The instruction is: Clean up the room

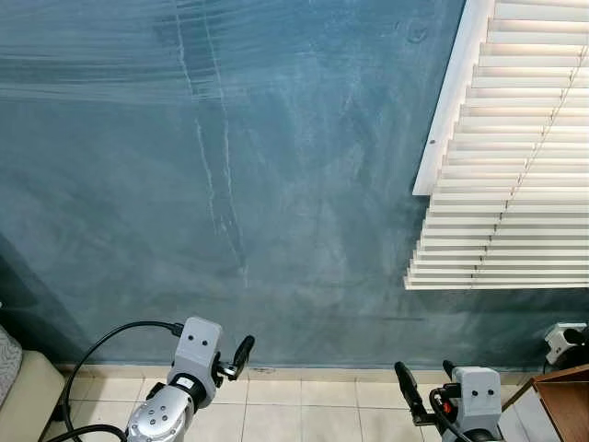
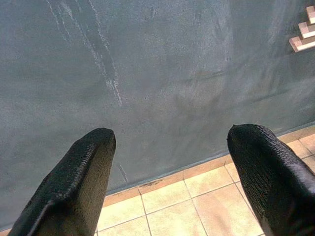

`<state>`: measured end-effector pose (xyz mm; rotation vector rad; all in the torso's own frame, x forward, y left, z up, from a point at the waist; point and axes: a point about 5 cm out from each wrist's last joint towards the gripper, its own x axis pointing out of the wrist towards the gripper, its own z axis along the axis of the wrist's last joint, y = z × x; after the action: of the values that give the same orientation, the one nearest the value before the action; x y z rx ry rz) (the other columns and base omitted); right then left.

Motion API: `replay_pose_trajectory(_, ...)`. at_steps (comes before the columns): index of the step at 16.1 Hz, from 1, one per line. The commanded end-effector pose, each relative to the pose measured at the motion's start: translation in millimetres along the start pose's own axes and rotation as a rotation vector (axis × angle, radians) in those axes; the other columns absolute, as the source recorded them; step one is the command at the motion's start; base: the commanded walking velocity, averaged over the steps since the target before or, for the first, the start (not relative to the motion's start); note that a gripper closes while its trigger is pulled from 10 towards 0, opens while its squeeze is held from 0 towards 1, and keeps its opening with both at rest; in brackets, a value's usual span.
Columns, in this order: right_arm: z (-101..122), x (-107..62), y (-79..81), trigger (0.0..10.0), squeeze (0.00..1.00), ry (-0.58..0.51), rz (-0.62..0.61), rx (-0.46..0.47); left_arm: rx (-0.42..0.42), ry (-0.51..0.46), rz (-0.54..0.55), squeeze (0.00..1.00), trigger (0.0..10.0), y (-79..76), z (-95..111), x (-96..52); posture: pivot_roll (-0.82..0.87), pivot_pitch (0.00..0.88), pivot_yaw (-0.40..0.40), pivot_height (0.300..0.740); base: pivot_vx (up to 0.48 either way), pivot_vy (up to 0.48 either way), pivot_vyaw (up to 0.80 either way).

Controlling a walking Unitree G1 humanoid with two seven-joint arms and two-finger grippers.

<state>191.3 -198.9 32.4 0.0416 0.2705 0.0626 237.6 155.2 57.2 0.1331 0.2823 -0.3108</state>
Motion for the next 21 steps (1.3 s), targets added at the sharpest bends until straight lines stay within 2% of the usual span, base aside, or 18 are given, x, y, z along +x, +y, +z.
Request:
replay_pose_trajectory(1,45,86.2,75.6,10.0,0.0,0.032,0.28,0.143,-0.179,-0.031,0.381,0.0,10.0,61.8,-16,-37.3,0.16,0.0,-0.159,0.74,0.0,0.0,0.0)
replay_pose_trajectory(12,45,86.2,75.6,10.0,0.0,0.032,0.28,0.143,-0.179,-0.031,0.381,0.0,10.0,61.8,-16,-37.3,0.16,0.0,-0.159,0.74,0.0,0.0,0.0)
replay_pose_trajectory(13,34,70.1,43.5,10.0,0.0,0.003,0.165,0.15,-0.196,-0.025,0.289,0.0,10.0,46.8,-12,-13.4,0.03,0.0,-0.051,0.74,0.0,0.0,0.0)
replay_pose_trajectory(15,39,71.1,26.6,10.0,0.0,-0.076,0.074,0.158,-0.17,-0.027,0.196,0.0,10.0,38.7,5,21.5,0.04,0.0,-0.053,0.74,0.0,0.0,0.0)
replay_pose_trajectory(17,42,72.6,29.1,10.0,0.0,-0.092,0.105,0.172,-0.152,-0.054,0.176,0.0,10.0,39.5,12,23.7,0.04,0.0,-0.054,0.74,0.0,0.0,0.0)
replay_pose_trajectory(18,43,74.7,30.4,10.0,0.0,-0.086,0.123,0.146,-0.132,-0.062,0.181,0.0,10.0,42.1,13,21.7,0.04,0.0,-0.053,0.74,0.0,0.0,0.68)
replay_pose_trajectory(21,40,78.9,26.8,10.0,0.0,-0.087,0.105,0.137,-0.122,-0.066,0.203,0.0,10.0,44.4,7,18.6,0.04,0.0,-0.054,0.74,0.0,-0.312,0.67)
